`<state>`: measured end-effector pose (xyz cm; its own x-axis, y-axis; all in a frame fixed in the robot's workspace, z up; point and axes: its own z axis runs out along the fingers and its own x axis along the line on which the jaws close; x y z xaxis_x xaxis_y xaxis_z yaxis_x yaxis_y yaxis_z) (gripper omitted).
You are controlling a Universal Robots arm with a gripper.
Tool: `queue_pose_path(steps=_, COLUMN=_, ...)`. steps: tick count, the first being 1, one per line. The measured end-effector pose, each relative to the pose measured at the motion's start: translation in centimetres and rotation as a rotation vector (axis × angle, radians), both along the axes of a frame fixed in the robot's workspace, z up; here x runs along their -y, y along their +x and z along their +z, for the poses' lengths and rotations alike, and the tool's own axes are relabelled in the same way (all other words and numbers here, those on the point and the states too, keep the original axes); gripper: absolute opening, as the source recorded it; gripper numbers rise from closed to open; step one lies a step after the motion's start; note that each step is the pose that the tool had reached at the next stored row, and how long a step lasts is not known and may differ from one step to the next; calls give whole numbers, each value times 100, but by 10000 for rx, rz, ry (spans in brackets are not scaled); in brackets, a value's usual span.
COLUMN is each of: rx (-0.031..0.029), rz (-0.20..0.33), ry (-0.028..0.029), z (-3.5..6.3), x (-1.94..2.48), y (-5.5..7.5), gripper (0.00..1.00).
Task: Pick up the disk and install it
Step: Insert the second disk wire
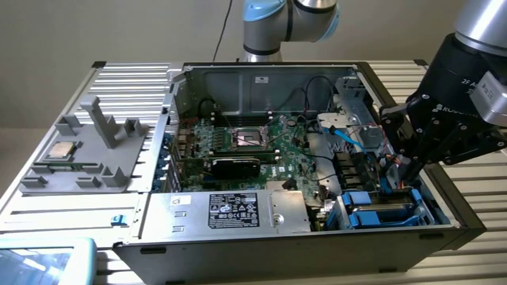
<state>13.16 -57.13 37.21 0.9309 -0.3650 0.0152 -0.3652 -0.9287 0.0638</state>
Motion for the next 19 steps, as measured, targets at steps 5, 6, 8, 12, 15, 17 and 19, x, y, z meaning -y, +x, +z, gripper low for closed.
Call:
queue_pose_path(steps=5, rx=0, rz=910, ry=69, z=1, x=0, y=0, gripper=11)
queue_pose_path(steps=6, rx=2, rz=1078, ry=107, z=0, x=0, y=0, gripper=11)
queue_pose_path(steps=8, rx=7, rz=1370, ry=232, z=-2, x=0, y=0, gripper=11)
queue_pose_path(steps=12, rx=-8, rz=1550, ry=357, z=-3, x=0, y=-1, gripper=11)
queue_pose_path(steps=15, rx=-8, rz=1619, ry=358, z=-4, x=0, y=-12, gripper=11)
queue_pose_path(steps=17, rx=-13, rz=1958, ry=357, z=-7, x=0, y=-12, gripper=11)
queue_pose_path(steps=19, rx=-19, rz=2316, ry=356, z=-10, x=-1, y=-13, gripper=11)
